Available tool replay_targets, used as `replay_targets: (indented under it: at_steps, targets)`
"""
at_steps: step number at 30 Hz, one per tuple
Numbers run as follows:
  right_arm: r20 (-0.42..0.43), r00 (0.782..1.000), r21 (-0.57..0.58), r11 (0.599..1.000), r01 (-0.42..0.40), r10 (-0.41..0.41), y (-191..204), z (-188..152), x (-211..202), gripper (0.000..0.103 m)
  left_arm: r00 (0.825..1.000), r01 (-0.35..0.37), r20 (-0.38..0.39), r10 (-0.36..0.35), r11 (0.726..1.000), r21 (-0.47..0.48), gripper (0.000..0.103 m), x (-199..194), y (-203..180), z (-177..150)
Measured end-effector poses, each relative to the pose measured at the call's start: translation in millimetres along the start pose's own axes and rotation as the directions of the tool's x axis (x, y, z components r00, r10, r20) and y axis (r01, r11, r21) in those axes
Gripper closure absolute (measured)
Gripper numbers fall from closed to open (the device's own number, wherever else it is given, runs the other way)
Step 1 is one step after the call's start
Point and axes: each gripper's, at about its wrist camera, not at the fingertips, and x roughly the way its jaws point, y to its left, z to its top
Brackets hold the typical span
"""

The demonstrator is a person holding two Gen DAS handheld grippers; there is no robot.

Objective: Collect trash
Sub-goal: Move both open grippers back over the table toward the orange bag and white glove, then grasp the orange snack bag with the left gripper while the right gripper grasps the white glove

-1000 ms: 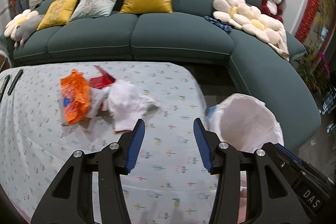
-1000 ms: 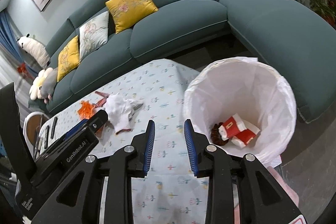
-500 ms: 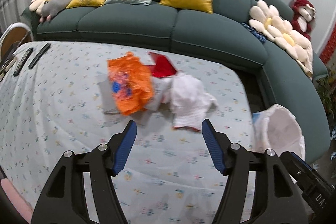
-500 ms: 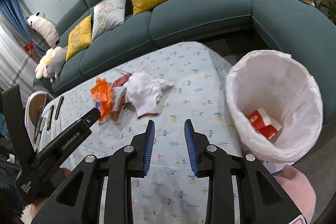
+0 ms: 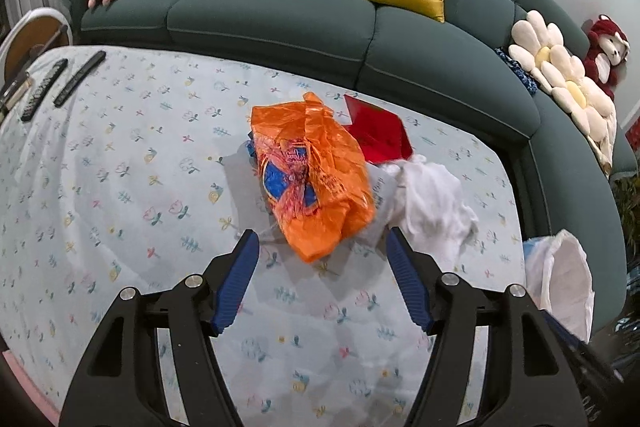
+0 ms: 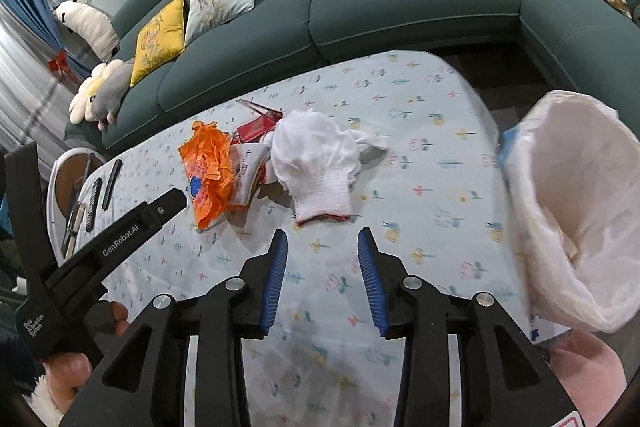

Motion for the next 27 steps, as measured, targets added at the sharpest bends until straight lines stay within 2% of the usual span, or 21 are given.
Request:
replay_targets:
  at_steps: [9,12,13,14,18,19,21,24,27]
  targets:
    - [-0.051,0.999,0.003,1.000,0.008,-0.008,22.2,33.6,63.2,0.066,0.996,0.046,-0.082,-0.047,0.999,-0.013,0.043,46.6,3.4,22.0]
    - [-0.062,0.998,0.006,1.000,0.015,-0.015,26.9,44.1,81.2,0.066,0.989,0.079,-0.123,-0.082,0.996,-0.035,0.054,59.9,9.3,23.6]
    - [-0.064,0.998,0.006,1.000,0.018,-0.018,27.6,46.2,85.0,0.066,0.986,0.095,-0.137,-0.099,0.995,-0.040,0.063,63.4,10.9,23.6]
    - [-0.067,0.998,0.006,1.000,0.021,-0.021,28.7,49.3,90.9,0.066,0.982,0.110,-0.148,-0.115,0.993,-0.040,0.077,65.6,12.2,23.6]
    - [-0.087,0.996,0.007,1.000,0.030,-0.029,30.5,55.5,112.4,0.068,0.979,0.135,-0.150,-0.139,0.990,-0.037,0.083,67.6,17.4,21.8]
    - [-0.094,0.995,0.003,0.999,0.037,-0.036,31.5,55.3,117.3,0.070,0.979,0.135,-0.148,-0.139,0.990,-0.037,0.084,66.7,18.2,21.5]
    - [-0.109,0.993,-0.007,0.999,0.040,-0.040,32.8,53.7,124.5,0.087,0.979,0.141,-0.141,-0.145,0.989,-0.042,0.085,64.3,20.4,19.8]
    - [-0.116,0.992,-0.006,0.999,0.044,-0.045,31.3,47.1,124.9,0.096,0.981,0.138,-0.131,-0.143,0.989,-0.046,0.086,57.6,24.7,16.5]
    - [-0.126,0.991,-0.002,0.999,0.036,-0.036,28.7,37.6,120.8,0.097,0.982,0.127,-0.130,-0.134,0.990,-0.061,0.088,51.0,29.2,8.3]
